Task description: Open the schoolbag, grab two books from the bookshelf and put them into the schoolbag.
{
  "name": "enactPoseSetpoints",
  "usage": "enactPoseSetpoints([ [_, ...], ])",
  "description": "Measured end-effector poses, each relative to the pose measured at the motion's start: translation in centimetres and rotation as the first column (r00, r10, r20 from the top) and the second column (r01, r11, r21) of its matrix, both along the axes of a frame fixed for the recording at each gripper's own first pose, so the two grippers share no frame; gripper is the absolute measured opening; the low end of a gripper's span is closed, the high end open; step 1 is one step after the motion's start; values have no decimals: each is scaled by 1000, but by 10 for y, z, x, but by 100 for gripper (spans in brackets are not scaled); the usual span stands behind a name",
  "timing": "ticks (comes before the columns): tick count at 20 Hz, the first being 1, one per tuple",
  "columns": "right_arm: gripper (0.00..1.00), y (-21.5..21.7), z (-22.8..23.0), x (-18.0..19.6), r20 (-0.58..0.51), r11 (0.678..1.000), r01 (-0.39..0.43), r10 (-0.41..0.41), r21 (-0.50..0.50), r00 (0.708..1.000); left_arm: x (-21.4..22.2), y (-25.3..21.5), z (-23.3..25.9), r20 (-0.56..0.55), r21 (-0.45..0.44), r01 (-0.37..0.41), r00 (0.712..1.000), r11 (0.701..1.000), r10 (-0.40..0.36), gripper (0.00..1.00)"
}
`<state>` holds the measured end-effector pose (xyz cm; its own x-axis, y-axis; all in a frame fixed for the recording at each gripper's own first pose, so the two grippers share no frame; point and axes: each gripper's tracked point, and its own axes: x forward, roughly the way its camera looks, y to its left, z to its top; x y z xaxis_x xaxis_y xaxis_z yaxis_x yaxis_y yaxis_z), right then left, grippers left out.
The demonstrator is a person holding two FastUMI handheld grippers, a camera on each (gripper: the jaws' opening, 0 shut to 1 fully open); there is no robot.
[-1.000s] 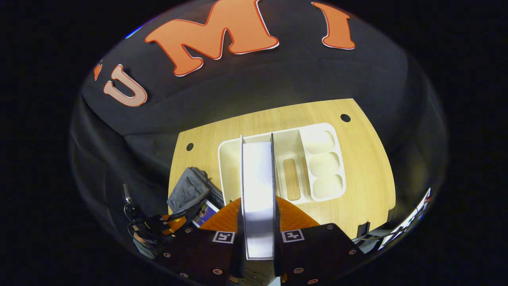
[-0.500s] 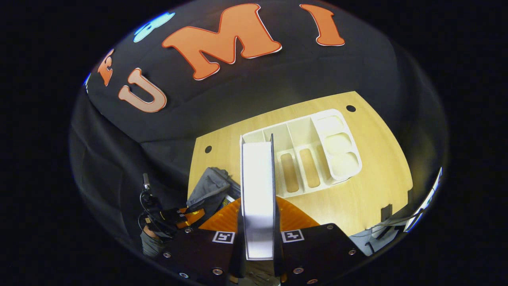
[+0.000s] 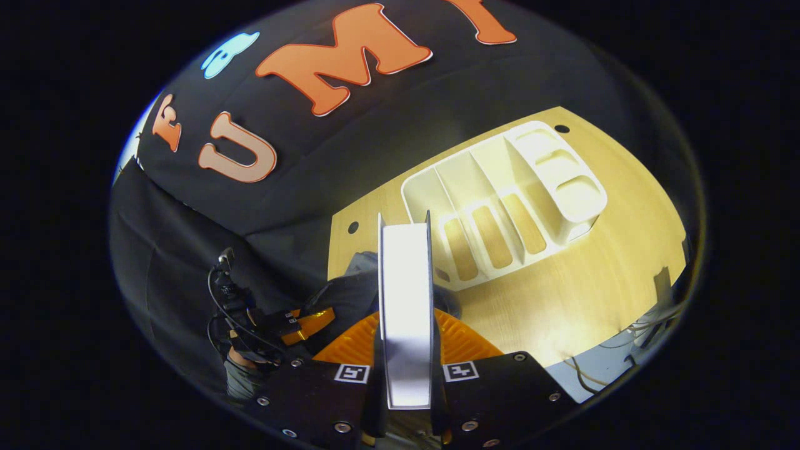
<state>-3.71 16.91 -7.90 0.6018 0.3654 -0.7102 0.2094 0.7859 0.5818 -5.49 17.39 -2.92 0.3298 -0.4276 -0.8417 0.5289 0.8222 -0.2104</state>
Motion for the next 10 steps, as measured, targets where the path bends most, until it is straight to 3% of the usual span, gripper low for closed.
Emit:
enactPoseSetpoints([
  [10,28,57,-49,-7,-2,986,3,-3,165,1000,14,5,32,55,18,4,999,1000,-5,6],
])
